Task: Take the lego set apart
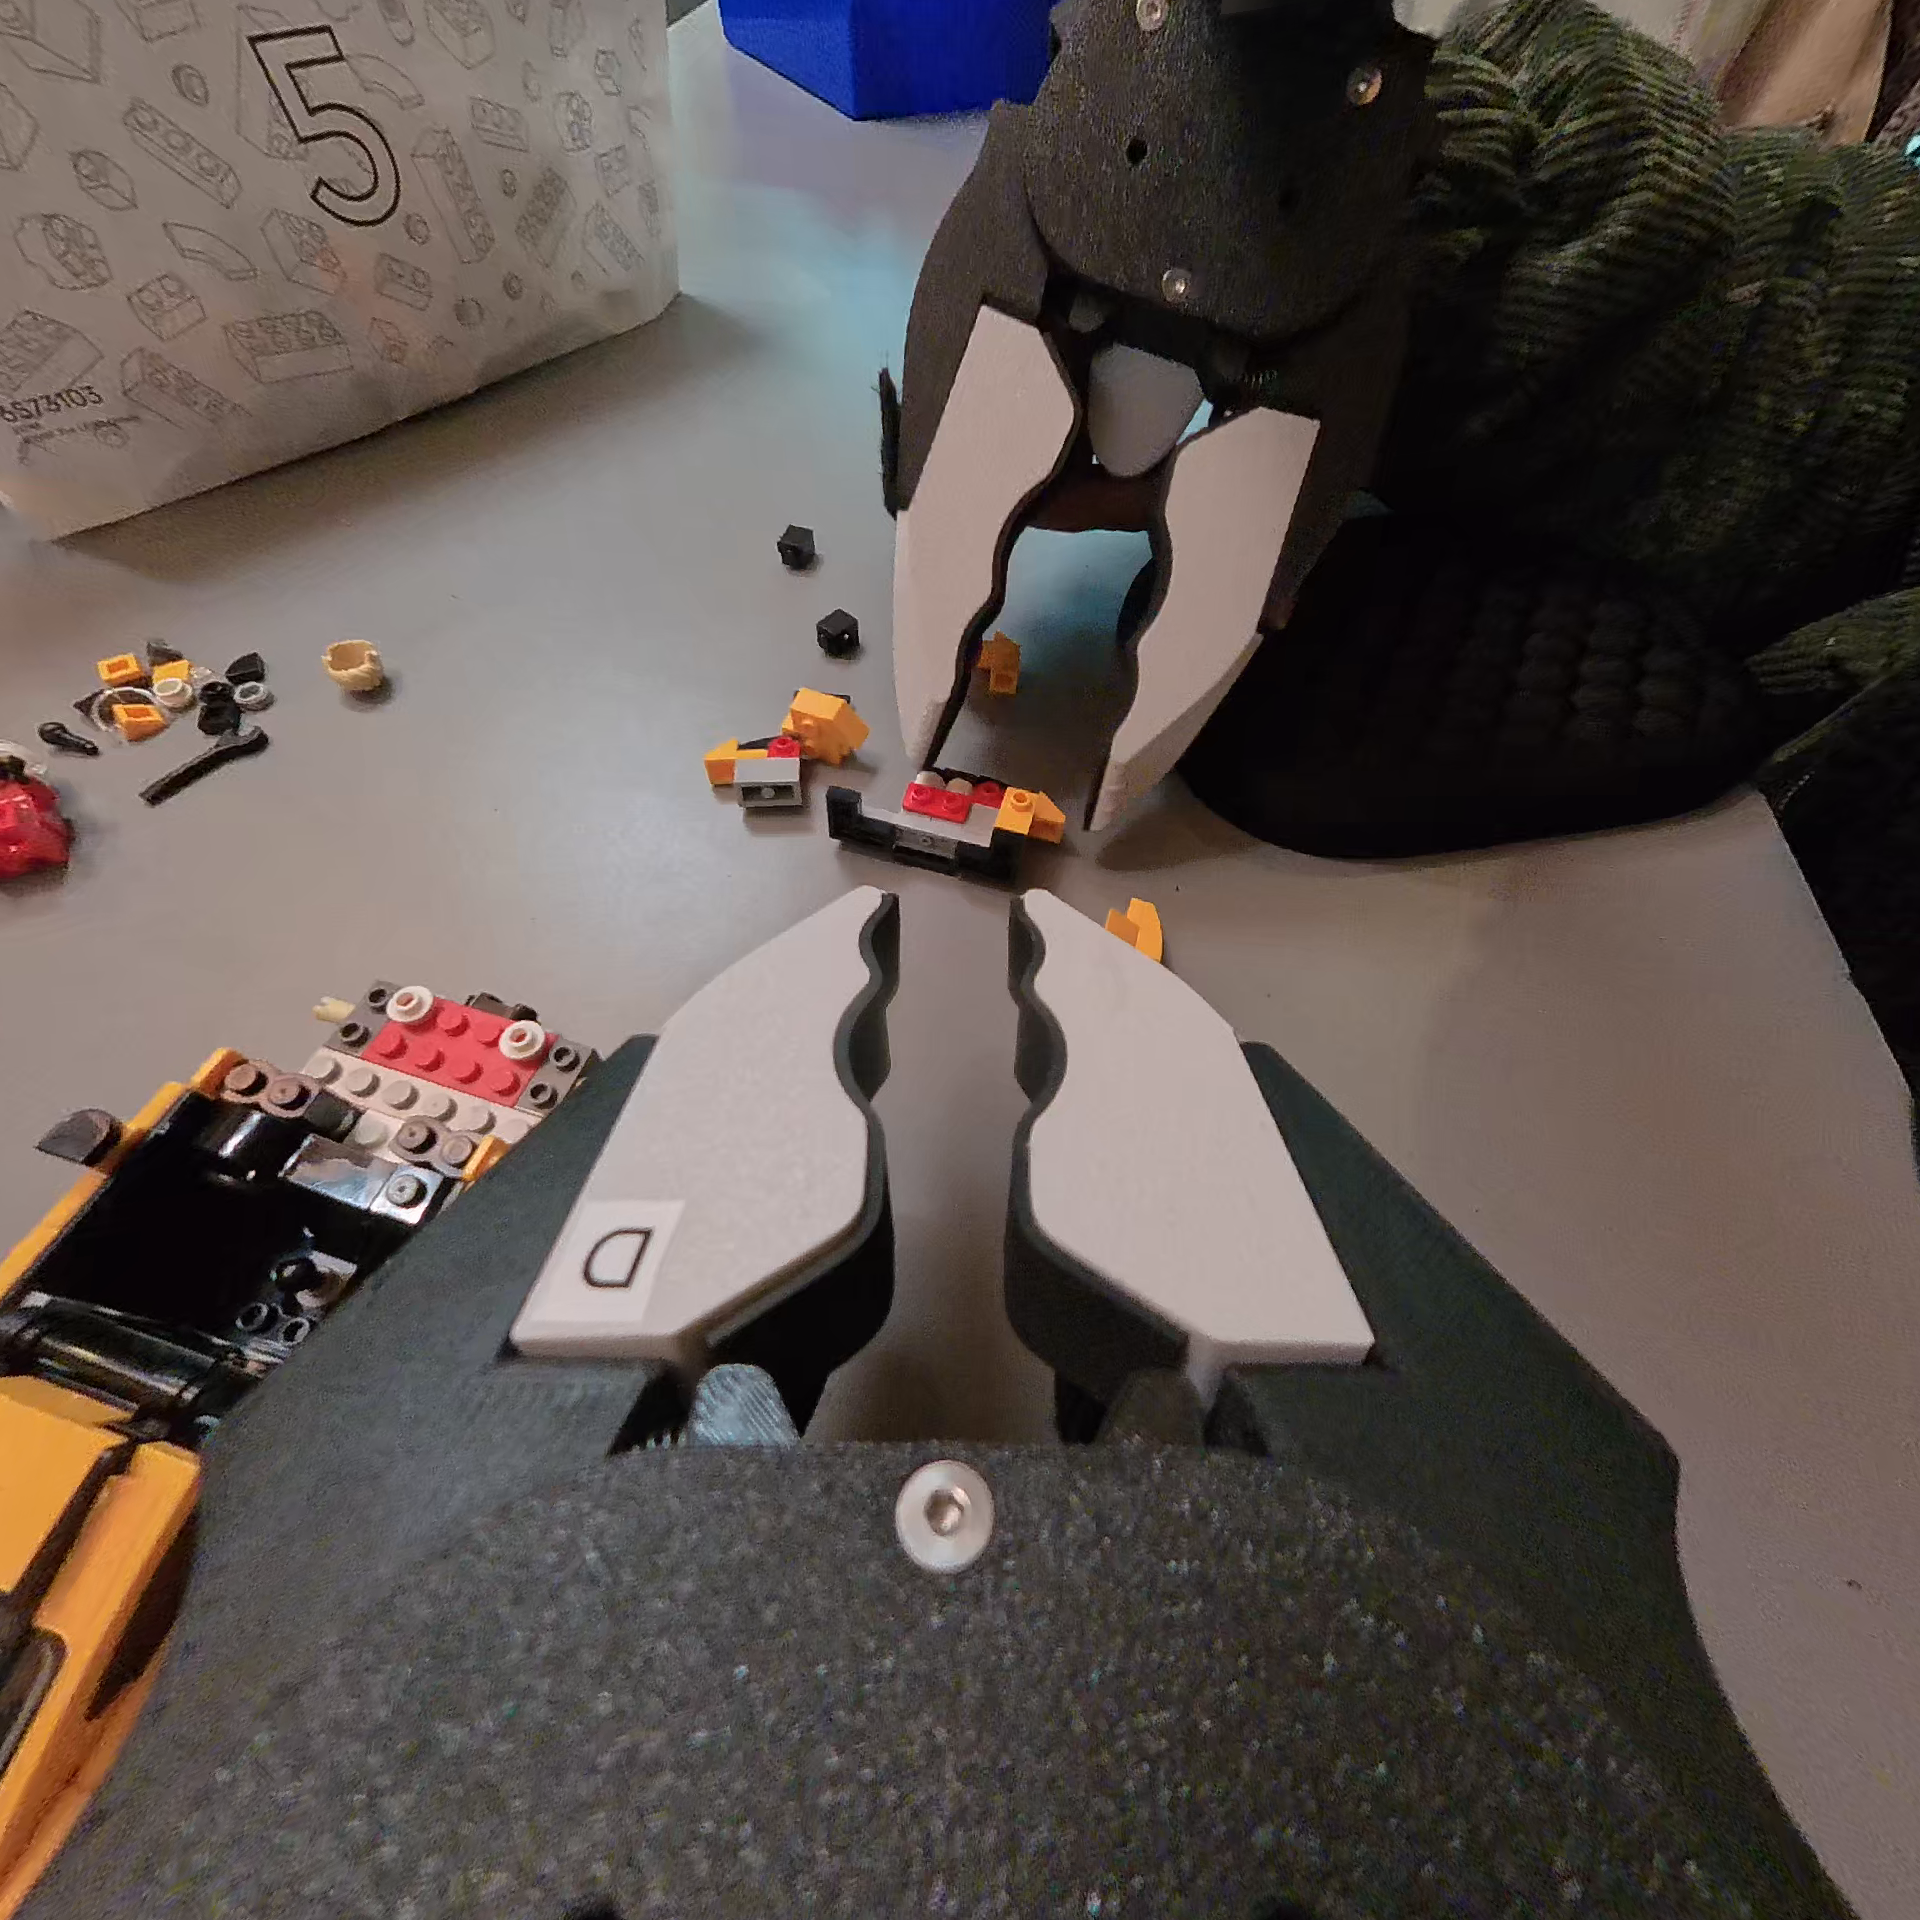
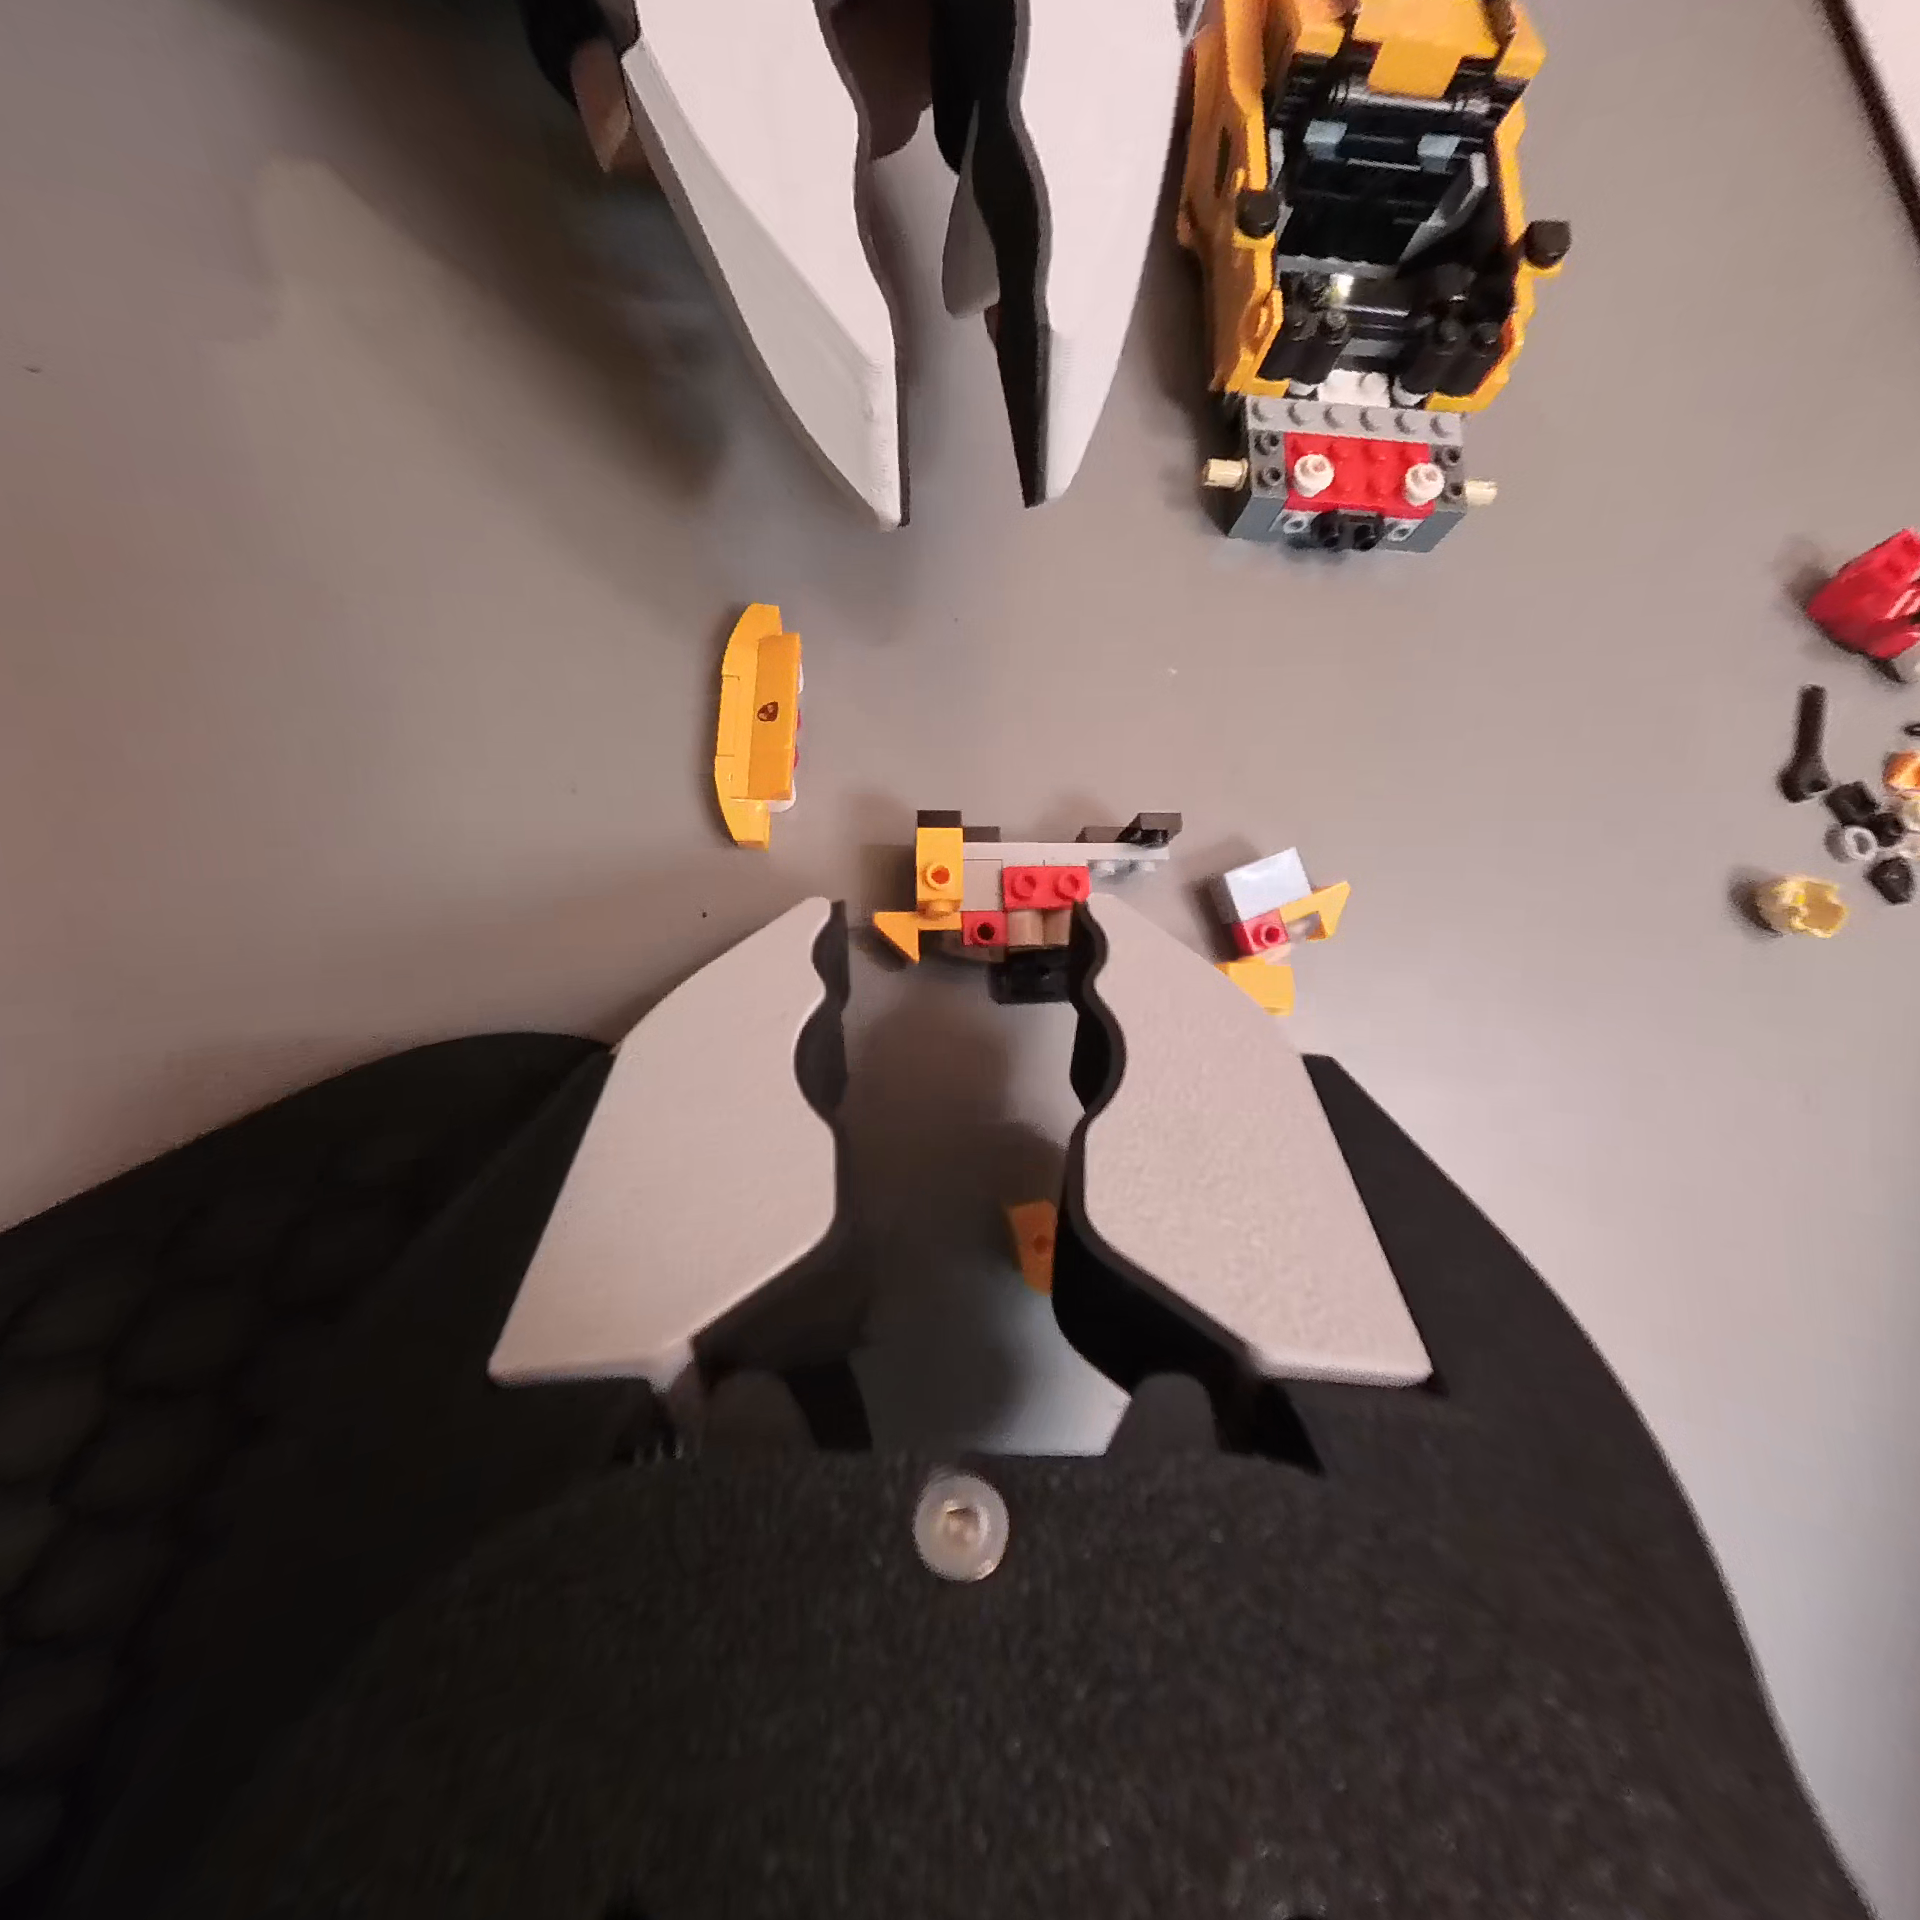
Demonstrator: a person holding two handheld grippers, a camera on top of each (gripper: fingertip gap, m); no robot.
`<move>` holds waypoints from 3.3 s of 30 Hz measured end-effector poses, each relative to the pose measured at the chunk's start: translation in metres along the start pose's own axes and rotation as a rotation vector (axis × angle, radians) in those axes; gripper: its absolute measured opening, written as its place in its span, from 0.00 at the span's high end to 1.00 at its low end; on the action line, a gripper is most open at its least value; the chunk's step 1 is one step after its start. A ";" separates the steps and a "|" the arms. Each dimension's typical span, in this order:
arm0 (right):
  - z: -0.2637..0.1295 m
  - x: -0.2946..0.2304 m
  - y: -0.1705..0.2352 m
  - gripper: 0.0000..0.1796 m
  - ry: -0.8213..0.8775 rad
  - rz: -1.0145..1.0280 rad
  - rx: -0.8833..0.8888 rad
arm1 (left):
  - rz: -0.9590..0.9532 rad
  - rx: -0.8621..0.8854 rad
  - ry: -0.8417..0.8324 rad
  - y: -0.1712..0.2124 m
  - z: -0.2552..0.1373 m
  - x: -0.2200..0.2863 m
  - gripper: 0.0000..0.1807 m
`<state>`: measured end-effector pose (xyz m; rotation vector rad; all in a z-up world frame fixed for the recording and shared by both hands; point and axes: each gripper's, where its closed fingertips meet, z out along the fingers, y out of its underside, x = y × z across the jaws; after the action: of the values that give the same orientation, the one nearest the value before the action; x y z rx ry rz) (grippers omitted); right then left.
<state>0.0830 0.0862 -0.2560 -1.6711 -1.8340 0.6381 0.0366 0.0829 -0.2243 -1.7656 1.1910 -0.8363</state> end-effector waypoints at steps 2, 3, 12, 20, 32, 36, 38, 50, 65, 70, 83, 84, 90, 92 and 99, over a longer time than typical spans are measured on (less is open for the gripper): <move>0.002 -0.002 -0.001 0.77 0.001 -0.001 -0.017 | -0.003 0.001 -0.002 0.000 0.000 -0.001 0.89; 0.004 -0.001 -0.001 0.78 0.010 -0.002 -0.030 | -0.005 0.002 -0.003 0.000 0.000 -0.001 0.89; 0.004 0.011 -0.002 0.95 0.092 -0.048 -0.107 | -0.010 0.006 -0.002 -0.001 -0.001 -0.001 0.90; -0.014 0.032 0.004 0.96 0.241 -0.356 -0.424 | 0.012 -0.004 -0.007 0.000 -0.003 -0.001 0.89; -0.024 0.051 -0.065 0.83 0.330 -0.107 0.076 | -0.014 0.161 -0.127 -0.033 -0.034 -0.022 0.96; -0.044 0.075 -0.093 0.80 0.417 0.073 0.337 | -0.002 0.247 -0.233 -0.047 -0.056 -0.040 0.98; -0.051 0.087 -0.104 0.80 0.461 0.111 0.406 | -0.001 0.287 -0.285 -0.053 -0.067 -0.050 0.99; -0.053 0.258 -0.214 0.86 0.796 0.077 0.435 | -0.062 0.420 -0.471 -0.062 -0.120 -0.089 0.99; -0.029 0.350 -0.221 1.00 0.950 0.096 0.379 | -0.090 0.513 -0.781 -0.056 -0.189 -0.136 1.00; -0.051 0.359 -0.208 1.00 0.987 0.262 0.511 | -0.084 0.513 -0.812 -0.055 -0.195 -0.141 1.00; -0.060 0.347 -0.191 0.88 0.916 0.317 0.609 | -0.060 0.498 -0.785 -0.057 -0.186 -0.136 0.99; -0.057 0.346 -0.198 0.83 0.909 0.289 0.587 | -0.058 0.497 -0.784 -0.057 -0.185 -0.135 0.99; -0.044 0.370 -0.204 0.97 0.960 0.276 0.369 | -0.056 0.502 -0.781 -0.058 -0.186 -0.134 0.99; -0.046 0.373 -0.201 0.99 0.963 0.305 0.399 | -0.056 0.504 -0.779 -0.059 -0.186 -0.134 0.99; -0.062 0.375 -0.173 0.98 0.937 0.578 0.642 | -0.061 0.506 -0.774 -0.059 -0.185 -0.134 0.99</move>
<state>-0.0195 0.4391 -0.0573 -1.6024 -0.4224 0.4562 -0.1439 0.1719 -0.1011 -1.4772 0.3724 -0.3627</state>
